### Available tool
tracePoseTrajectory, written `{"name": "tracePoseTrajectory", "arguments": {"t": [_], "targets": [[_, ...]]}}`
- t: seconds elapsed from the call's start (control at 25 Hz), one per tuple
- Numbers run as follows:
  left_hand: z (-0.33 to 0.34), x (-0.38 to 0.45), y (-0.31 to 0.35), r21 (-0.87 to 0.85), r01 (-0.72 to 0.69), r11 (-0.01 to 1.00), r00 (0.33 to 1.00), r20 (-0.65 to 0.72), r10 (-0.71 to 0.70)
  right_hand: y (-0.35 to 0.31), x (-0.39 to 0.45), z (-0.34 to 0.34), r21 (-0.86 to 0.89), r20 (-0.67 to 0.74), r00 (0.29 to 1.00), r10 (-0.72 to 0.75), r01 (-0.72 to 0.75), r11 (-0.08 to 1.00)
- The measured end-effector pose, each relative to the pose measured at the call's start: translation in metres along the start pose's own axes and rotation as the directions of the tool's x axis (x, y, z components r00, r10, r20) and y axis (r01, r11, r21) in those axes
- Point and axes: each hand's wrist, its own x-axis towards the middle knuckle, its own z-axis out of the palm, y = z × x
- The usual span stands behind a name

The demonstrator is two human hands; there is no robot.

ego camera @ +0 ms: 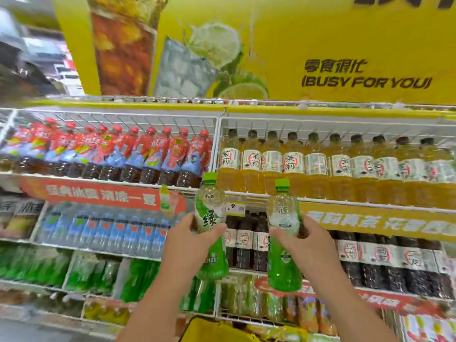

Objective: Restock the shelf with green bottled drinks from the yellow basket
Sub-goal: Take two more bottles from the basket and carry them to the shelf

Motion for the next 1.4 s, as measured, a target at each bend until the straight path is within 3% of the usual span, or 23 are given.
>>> {"name": "tracePoseTrajectory", "arguments": {"t": [0.28, 0.52, 0.68, 1.04, 1.4], "targets": [[-0.073, -0.064, -0.020, 0.062, 0.137, 0.989, 0.966, -0.227, -0.119, -0.022, -0.028, 0.049, 0.071, 0.262, 0.964, -0.031, 0.012, 0.997], [-0.187, -0.098, -0.052, 0.088, 0.218, 0.972, 0.872, -0.465, -0.154, -0.062, -0.068, 0.160, 0.056, 0.436, 0.894, -0.109, 0.094, 0.994], [-0.273, -0.112, -0.078, 0.043, 0.221, 0.974, 0.820, -0.549, -0.162, -0.089, -0.106, 0.255, 0.052, 0.522, 0.846, -0.106, 0.092, 0.994], [-0.519, -0.107, -0.162, 0.045, 0.215, 0.976, 0.812, -0.563, -0.153, -0.156, -0.202, 0.485, 0.068, 0.535, 0.841, -0.080, 0.052, 0.996], [-0.642, -0.008, -0.230, 0.040, 0.222, 0.974, 0.846, -0.505, -0.172, -0.193, -0.189, 0.649, -0.016, 0.521, 0.852, -0.047, 0.065, 0.998]]}}
